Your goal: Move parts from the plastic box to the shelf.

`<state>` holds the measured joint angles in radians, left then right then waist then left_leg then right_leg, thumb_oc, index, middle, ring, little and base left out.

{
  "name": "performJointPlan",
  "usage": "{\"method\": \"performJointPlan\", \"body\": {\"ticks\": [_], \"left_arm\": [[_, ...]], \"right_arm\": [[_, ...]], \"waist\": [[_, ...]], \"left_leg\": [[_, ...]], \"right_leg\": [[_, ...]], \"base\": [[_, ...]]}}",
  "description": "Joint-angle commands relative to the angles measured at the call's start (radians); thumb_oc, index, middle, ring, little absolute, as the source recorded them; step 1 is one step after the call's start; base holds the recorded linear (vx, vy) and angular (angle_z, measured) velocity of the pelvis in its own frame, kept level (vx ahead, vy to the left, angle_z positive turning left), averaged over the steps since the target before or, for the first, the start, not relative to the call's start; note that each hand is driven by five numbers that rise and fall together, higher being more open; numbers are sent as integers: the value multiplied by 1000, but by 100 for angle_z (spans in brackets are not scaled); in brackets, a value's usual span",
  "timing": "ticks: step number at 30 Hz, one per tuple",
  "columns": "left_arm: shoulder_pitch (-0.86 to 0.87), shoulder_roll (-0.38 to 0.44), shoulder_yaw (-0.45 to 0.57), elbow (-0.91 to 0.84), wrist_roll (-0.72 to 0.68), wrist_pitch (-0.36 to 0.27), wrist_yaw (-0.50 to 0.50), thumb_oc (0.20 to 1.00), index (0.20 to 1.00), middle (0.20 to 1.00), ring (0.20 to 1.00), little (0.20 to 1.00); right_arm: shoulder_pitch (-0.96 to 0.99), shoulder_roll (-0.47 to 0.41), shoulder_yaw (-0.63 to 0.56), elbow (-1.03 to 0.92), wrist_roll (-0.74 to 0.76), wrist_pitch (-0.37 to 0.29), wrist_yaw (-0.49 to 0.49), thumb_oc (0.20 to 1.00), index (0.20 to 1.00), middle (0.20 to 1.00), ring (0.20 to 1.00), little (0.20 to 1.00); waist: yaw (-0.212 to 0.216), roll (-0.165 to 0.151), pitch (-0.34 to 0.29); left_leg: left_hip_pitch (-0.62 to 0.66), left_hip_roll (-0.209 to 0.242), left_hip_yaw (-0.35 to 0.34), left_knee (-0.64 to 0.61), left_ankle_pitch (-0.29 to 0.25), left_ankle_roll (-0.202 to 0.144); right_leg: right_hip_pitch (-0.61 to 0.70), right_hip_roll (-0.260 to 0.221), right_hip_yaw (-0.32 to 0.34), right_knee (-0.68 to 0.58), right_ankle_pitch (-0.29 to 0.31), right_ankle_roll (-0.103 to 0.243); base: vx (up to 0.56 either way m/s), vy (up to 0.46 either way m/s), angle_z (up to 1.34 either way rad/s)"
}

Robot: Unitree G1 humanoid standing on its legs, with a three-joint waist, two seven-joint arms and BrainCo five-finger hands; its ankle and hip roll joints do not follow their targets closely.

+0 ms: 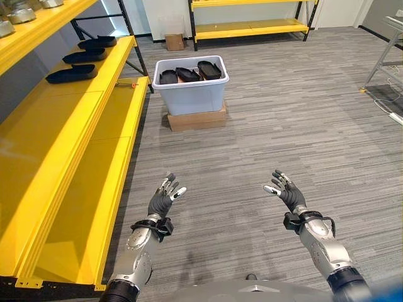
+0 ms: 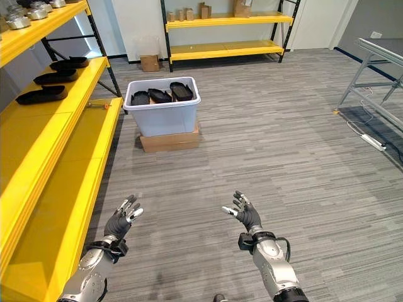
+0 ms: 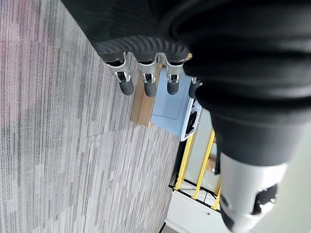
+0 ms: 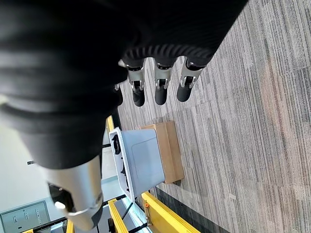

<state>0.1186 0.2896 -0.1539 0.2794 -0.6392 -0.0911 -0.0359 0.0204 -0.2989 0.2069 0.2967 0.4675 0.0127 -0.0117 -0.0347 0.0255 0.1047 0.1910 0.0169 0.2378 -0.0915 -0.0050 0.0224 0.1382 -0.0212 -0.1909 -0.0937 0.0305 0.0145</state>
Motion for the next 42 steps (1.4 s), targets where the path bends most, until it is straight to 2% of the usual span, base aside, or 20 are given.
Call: {"method": "performJointPlan", "body": {"ticks": [1, 5, 17, 21, 22, 24, 32, 42], "left_arm": [[-45, 23, 24, -25, 17, -21, -6, 1000, 1000, 1000, 1000, 1000], [-43, 18, 26, -24, -17, -16, 10, 1000, 1000, 1000, 1000, 1000], [-44, 6, 50, -41, -70, 21, 3, 1000, 1000, 1000, 1000, 1000], [-49, 0, 47, -40, -90, 31, -20, 1000, 1000, 1000, 1000, 1000], [-48, -4, 46, -45, -136, 43, -74, 1000, 1000, 1000, 1000, 1000], [-47, -8, 43, -50, -138, 51, -92, 1000, 1000, 1000, 1000, 1000], [-53, -5, 40, -42, -118, 76, -82, 1000, 1000, 1000, 1000, 1000], [-52, 4, 48, -43, -89, 89, -71, 1000, 1000, 1000, 1000, 1000]], "right_arm": [[-61, -9, -10, -31, 24, -32, -13, 1000, 1000, 1000, 1000, 1000], [-61, -7, -8, -33, 13, -42, -9, 1000, 1000, 1000, 1000, 1000], [-62, -24, -8, -75, -24, -138, 31, 1000, 1000, 1000, 1000, 1000], [-60, -23, -5, -74, -13, -135, 42, 1000, 1000, 1000, 1000, 1000], [-58, -23, -6, -72, -1, -133, 48, 1000, 1000, 1000, 1000, 1000], [-58, -23, -6, -68, 6, -136, 52, 1000, 1000, 1000, 1000, 1000], [-59, -16, -8, -69, 11, -138, 71, 1000, 1000, 1000, 1000, 1000], [-57, -13, -11, -68, 11, -114, 41, 1000, 1000, 1000, 1000, 1000]], "waist": [[9, -38, -5], [11, -38, -7], [17, -37, -1], [16, -38, -2], [16, -40, -3], [16, -39, -2], [12, -34, -2], [14, -32, 2]], "left_leg": [[-28, 18, 21, 4, 13, -48], [-28, 18, 20, 4, 13, -48], [-30, 12, 12, 4, 12, -44], [-29, 11, 12, 4, 9, -44], [-29, 10, 12, 4, 8, -43], [-28, 9, 12, 4, 8, -42], [-26, 7, 13, 4, 7, -40], [-26, 6, 12, 4, 8, -38]], "right_leg": [[21, -30, -42, 7, 12, 68], [21, -31, -44, 7, 12, 69], [22, -38, -56, 12, 11, 71], [23, -39, -58, 13, 10, 73], [23, -39, -58, 13, 10, 74], [23, -39, -57, 14, 11, 74], [22, -41, -53, 15, 10, 75], [20, -43, -55, 25, 6, 75]], "base": [[0, 0, 0], [-2, 2, 1], [0, 1, 0], [0, 0, 0], [0, 0, 0], [0, 0, 0], [0, 0, 0], [0, 0, 0]]}}
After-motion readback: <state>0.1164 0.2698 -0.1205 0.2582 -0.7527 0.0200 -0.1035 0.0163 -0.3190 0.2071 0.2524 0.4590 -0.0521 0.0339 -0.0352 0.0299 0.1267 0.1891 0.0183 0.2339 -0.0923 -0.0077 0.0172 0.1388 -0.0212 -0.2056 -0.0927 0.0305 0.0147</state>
